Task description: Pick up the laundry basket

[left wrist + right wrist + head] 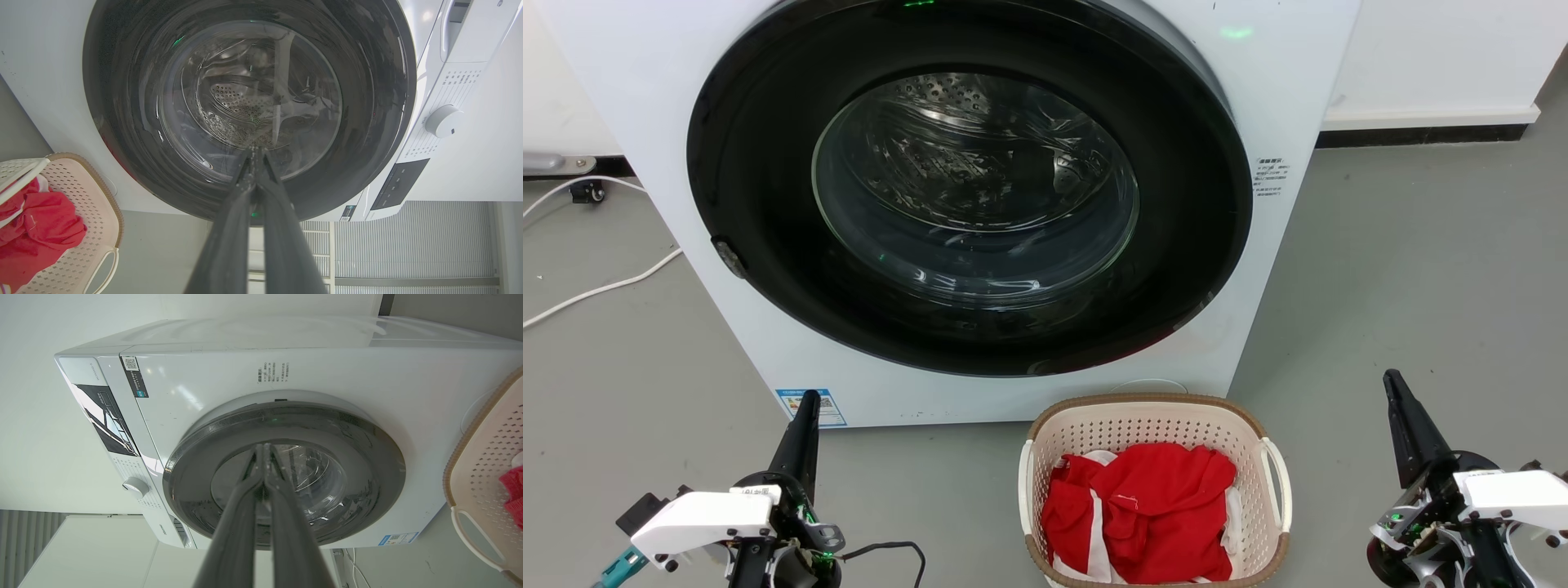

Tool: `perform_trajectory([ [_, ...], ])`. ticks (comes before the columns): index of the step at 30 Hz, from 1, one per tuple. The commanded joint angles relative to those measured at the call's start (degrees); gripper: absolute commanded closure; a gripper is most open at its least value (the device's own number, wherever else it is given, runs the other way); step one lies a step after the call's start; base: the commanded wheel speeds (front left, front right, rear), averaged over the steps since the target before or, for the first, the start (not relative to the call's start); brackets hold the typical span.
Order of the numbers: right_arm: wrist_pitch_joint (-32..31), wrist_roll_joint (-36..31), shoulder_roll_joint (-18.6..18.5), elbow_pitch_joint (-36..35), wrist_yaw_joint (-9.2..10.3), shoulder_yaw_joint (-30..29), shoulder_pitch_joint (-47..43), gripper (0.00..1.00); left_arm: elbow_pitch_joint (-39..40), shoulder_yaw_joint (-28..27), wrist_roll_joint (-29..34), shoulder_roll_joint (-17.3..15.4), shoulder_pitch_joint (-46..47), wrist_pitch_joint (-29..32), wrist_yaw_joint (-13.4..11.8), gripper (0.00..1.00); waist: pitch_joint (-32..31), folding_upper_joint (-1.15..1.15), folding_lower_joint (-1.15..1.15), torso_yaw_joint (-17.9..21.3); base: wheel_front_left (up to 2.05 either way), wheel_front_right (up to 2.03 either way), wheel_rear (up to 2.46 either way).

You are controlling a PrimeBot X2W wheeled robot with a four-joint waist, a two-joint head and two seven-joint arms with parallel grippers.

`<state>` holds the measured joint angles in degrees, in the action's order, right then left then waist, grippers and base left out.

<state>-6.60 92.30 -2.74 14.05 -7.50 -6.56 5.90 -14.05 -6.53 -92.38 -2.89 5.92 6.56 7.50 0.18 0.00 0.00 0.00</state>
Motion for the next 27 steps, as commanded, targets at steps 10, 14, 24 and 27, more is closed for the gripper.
perform_trajectory([
  [10, -0.09, 0.22, -0.25, 0.04, 0.02, 0.07, 0.60, 1.00, -0.07, -0.13, -0.06, 0.04, 0.55, 0.17, 0.09, 1.00, 0.00, 0.00, 0.00, 0.00, 0.00, 0.00, 0.00],
  [14, -0.09, 0.22, -0.25, 0.04, 0.02, 0.07, 0.60, 1.00, -0.07, -0.13, -0.06, 0.04, 0.55, 0.17, 0.09, 1.00, 0.00, 0.00, 0.00, 0.00, 0.00, 0.00, 0.00],
  [24, -0.09, 0.22, -0.25, 0.04, 0.02, 0.07, 0.60, 1.00, -0.06, -0.12, -0.07, 0.04, 0.55, 0.17, 0.09, 1.00, 0.00, 0.00, 0.00, 0.00, 0.00, 0.00, 0.00],
  [27, -0.09, 0.22, -0.25, 0.04, 0.02, 0.07, 0.60, 1.00, -0.06, -0.12, -0.07, 0.04, 0.54, 0.17, 0.09, 1.00, 0.00, 0.00, 0.00, 0.00, 0.00, 0.00, 0.00],
])
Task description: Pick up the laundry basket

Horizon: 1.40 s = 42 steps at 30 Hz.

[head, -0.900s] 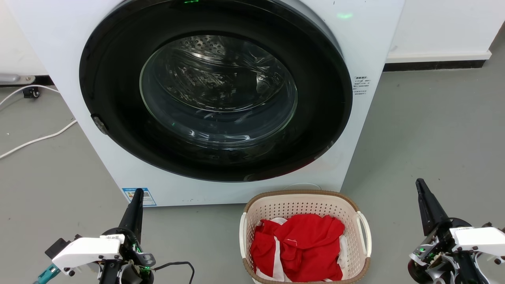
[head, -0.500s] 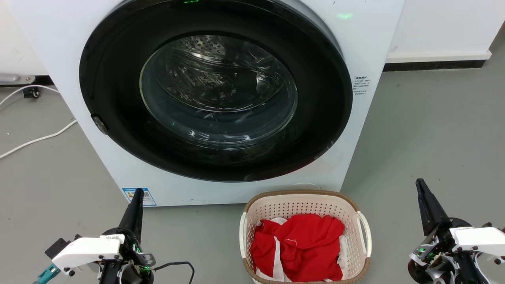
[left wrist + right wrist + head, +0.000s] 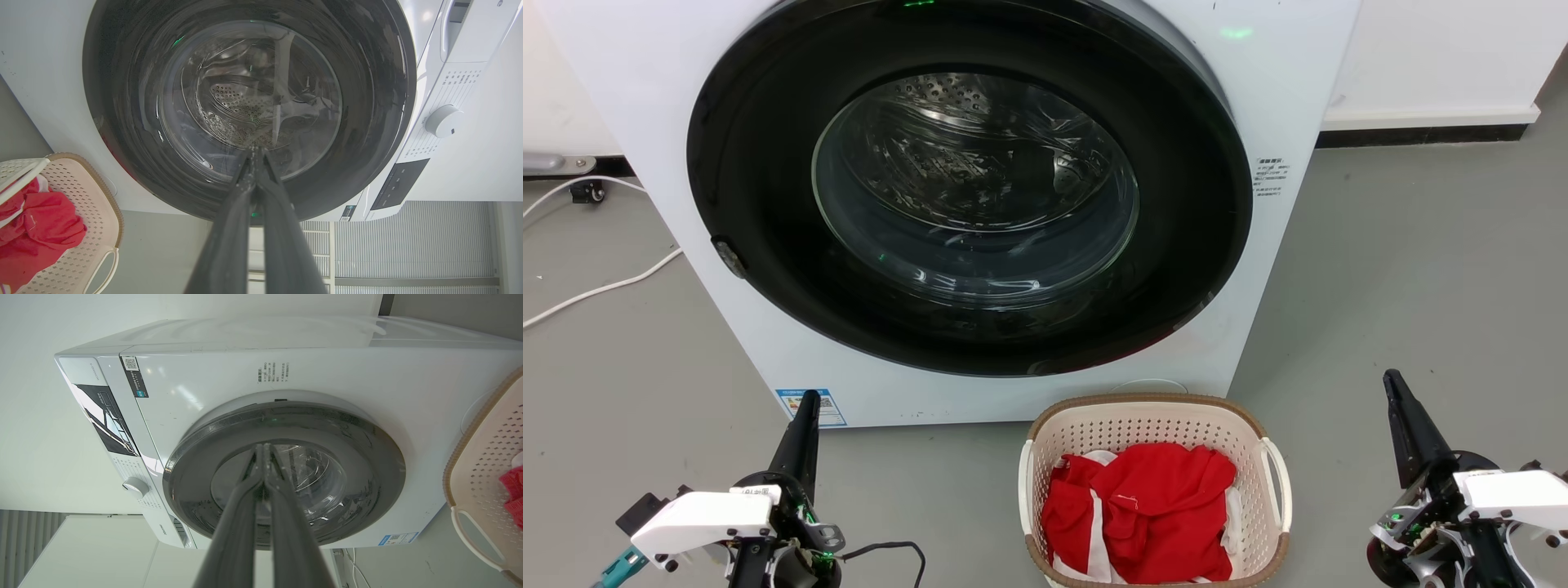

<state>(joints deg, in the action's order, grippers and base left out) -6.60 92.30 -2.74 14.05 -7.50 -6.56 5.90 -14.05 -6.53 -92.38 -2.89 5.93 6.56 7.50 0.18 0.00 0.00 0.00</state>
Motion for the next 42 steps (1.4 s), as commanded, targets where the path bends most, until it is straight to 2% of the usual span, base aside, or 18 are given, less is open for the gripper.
perform_trajectory([
  [1, -0.09, 0.22, -0.25, 0.04, 0.02, 0.07, 0.60, 1.00, -0.06, -0.12, -0.06, 0.04, 0.54, 0.16, 0.09, 1.00, 0.00, 0.00, 0.00, 0.00, 0.00, 0.00, 0.00],
  [13, -0.09, 0.22, -0.26, 0.04, 0.02, 0.08, 0.60, 1.00, -0.06, -0.12, -0.06, 0.04, 0.54, 0.16, 0.09, 1.00, 0.00, 0.00, 0.00, 0.00, 0.00, 0.00, 0.00],
  [14, -0.09, 0.22, -0.26, 0.04, 0.02, 0.08, 0.60, 0.00, -0.06, -0.12, -0.07, 0.04, 0.54, 0.16, 0.09, 0.00, 0.00, 0.00, 0.00, 0.00, 0.00, 0.00, 0.00],
  [24, 2.23, -2.93, 0.10, 0.16, 0.01, 0.11, -1.03, 0.00, 0.24, 0.38, 2.56, 0.11, -0.82, -2.23, -0.01, 0.00, 0.07, 0.00, 0.00, 0.01, 0.00, 0.00, 0.00],
  [32, 4.68, -15.99, 0.06, -3.36, 0.01, 0.34, -1.44, 0.00, 2.17, 0.02, 11.20, 0.09, -0.70, -4.68, -0.01, 0.00, 0.21, 0.00, 0.00, -0.02, 0.00, 0.00, 0.00],
  [42, 7.13, -31.00, 0.01, -7.04, 0.01, 1.86, -2.33, 0.00, 5.15, 1.74, 25.68, 0.06, -1.08, -7.12, -2.63, 0.00, 0.32, 0.00, 0.00, -0.02, 0.00, 0.00, 0.00],
])
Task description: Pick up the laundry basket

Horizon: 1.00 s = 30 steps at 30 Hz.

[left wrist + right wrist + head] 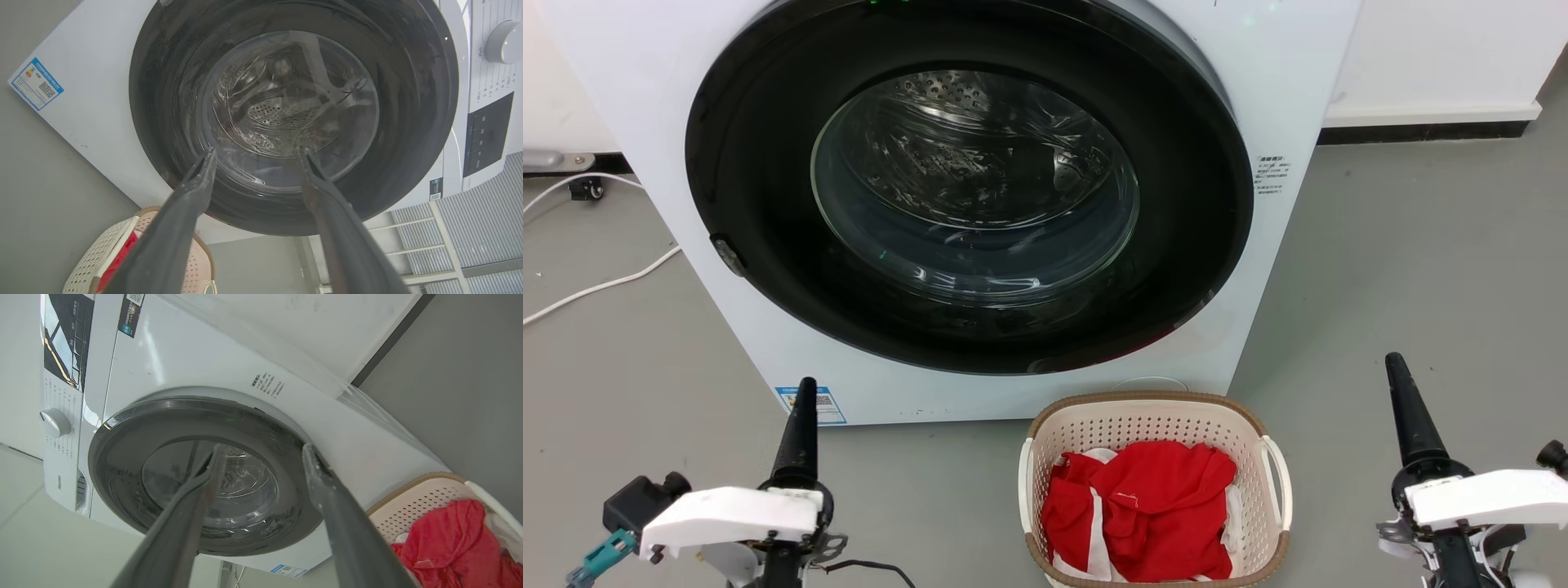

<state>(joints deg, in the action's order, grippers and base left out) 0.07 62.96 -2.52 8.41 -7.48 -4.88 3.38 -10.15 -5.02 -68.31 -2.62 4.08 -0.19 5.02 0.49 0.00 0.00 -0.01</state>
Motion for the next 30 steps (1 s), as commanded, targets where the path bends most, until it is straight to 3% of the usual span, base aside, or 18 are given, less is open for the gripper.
perform_trajectory([
  [1, 0.68, -2.80, -0.21, -1.63, -0.01, 0.29, 0.09, 0.00, 1.40, 0.51, 2.93, -0.21, 0.67, -0.59, -0.47, 0.00, 0.01, 0.00, 0.00, 0.00, 0.00, 0.00, 0.00],
  [18, 4.25, -21.48, -0.28, -3.80, -0.01, 1.74, -1.32, 0.00, 2.94, 3.50, 21.35, -0.25, -0.14, -4.16, -3.59, 0.00, 0.10, 0.00, 0.00, -0.15, 0.00, 0.00, 0.00],
  [30, 6.38, -32.17, -0.33, -4.93, -0.01, 2.18, -2.25, 0.00, 2.97, 4.61, 31.09, -0.35, -0.60, -6.30, -4.19, 0.00, 0.18, 0.00, 0.00, -0.30, 0.00, 0.00, 0.00],
])
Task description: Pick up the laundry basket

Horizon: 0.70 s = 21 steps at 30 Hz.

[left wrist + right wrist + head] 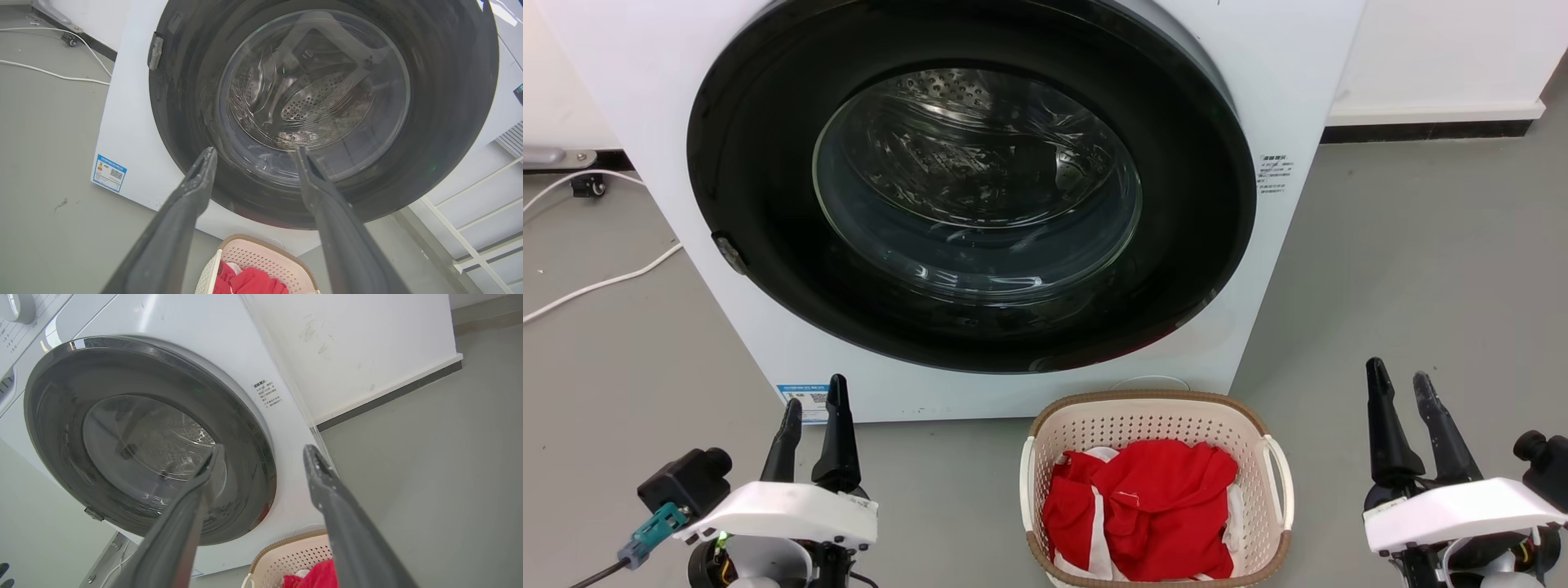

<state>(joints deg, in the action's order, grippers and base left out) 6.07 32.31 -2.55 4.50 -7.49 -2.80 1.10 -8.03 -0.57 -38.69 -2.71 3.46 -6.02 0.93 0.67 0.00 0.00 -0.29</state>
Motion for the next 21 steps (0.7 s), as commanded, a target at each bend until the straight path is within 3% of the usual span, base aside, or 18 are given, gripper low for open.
perform_trajectory([
  [1, 0.60, -2.33, -0.30, -1.08, 0.00, 0.12, -0.06, 0.00, 0.84, 0.28, 2.21, -0.30, -0.02, -0.63, -0.10, 0.00, 0.02, 0.00, 0.00, -0.04, 0.00, 0.00, 0.00],
  [21, 3.78, -17.97, -0.36, -1.20, 0.00, -0.04, -1.47, 0.00, -1.04, 3.50, 16.41, -1.85, -0.39, -3.91, -2.51, 0.00, 0.12, 0.00, 0.00, -0.28, 0.00, 0.00, 0.00],
])
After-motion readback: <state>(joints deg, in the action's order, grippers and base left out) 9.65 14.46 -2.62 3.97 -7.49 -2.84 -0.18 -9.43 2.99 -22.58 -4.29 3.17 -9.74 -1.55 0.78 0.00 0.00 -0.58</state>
